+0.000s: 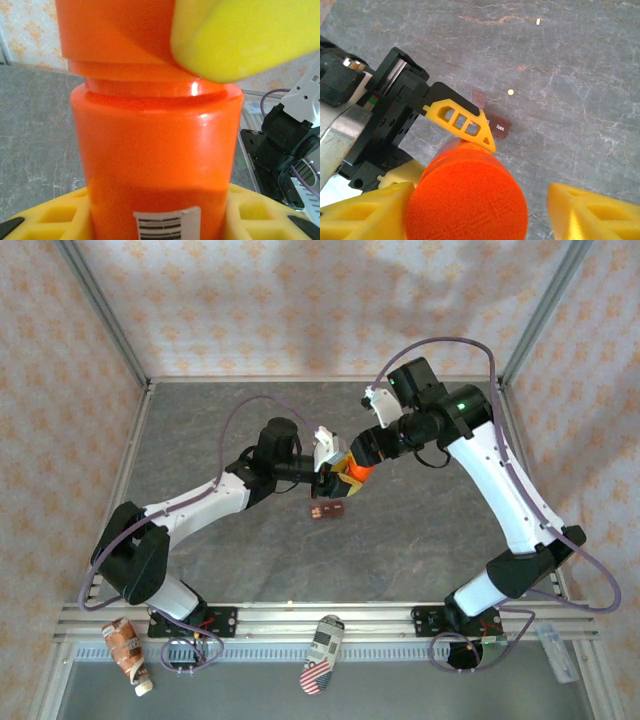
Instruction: Sort the pills into containers
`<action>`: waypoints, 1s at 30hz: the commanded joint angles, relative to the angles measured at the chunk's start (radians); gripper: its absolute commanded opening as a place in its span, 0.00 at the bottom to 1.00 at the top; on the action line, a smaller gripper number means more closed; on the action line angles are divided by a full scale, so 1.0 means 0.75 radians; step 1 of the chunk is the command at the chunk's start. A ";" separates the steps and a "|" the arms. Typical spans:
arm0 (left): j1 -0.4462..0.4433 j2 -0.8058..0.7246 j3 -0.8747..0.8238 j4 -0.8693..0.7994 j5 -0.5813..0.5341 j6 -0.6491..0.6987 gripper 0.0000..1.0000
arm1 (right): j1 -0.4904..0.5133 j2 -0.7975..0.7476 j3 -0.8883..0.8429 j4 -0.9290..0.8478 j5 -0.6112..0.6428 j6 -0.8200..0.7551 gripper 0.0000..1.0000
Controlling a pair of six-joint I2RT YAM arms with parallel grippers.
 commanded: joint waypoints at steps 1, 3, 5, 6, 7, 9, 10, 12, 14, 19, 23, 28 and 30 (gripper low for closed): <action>0.011 -0.018 0.045 0.021 0.039 0.006 0.00 | -0.007 -0.019 -0.024 0.017 -0.006 0.002 0.57; 0.011 -0.021 0.043 0.024 0.026 0.007 0.00 | -0.010 -0.019 -0.037 0.027 -0.028 0.012 0.47; 0.011 -0.029 0.032 0.052 0.001 -0.002 0.00 | -0.008 -0.019 -0.058 0.041 -0.057 0.041 0.44; 0.011 -0.034 0.020 0.087 -0.024 -0.014 0.00 | -0.009 -0.020 -0.077 0.057 -0.071 0.064 0.44; 0.010 -0.043 0.002 0.127 -0.051 -0.025 0.00 | -0.010 -0.025 -0.099 0.081 -0.072 0.099 0.42; 0.006 -0.066 -0.054 0.258 -0.166 -0.046 0.00 | -0.008 -0.025 -0.149 0.137 -0.063 0.215 0.42; 0.001 -0.078 -0.088 0.321 -0.219 -0.049 0.00 | -0.006 -0.022 -0.173 0.166 -0.047 0.284 0.40; -0.014 -0.102 -0.156 0.477 -0.379 -0.040 0.00 | -0.004 -0.002 -0.204 0.200 0.020 0.448 0.40; -0.048 -0.117 -0.199 0.549 -0.521 0.013 0.00 | 0.015 0.014 -0.238 0.247 0.086 0.577 0.39; -0.143 -0.116 -0.248 0.625 -0.811 0.159 0.00 | 0.080 0.043 -0.326 0.389 0.161 0.770 0.39; -0.148 -0.087 -0.242 0.635 -0.841 0.143 0.00 | 0.096 0.074 -0.330 0.408 0.186 0.792 0.39; -0.146 -0.058 -0.214 0.594 -0.831 0.130 0.00 | 0.095 0.090 -0.272 0.365 0.240 0.764 0.47; -0.137 -0.047 -0.205 0.584 -0.822 0.110 0.00 | 0.091 0.090 -0.209 0.329 0.274 0.743 0.61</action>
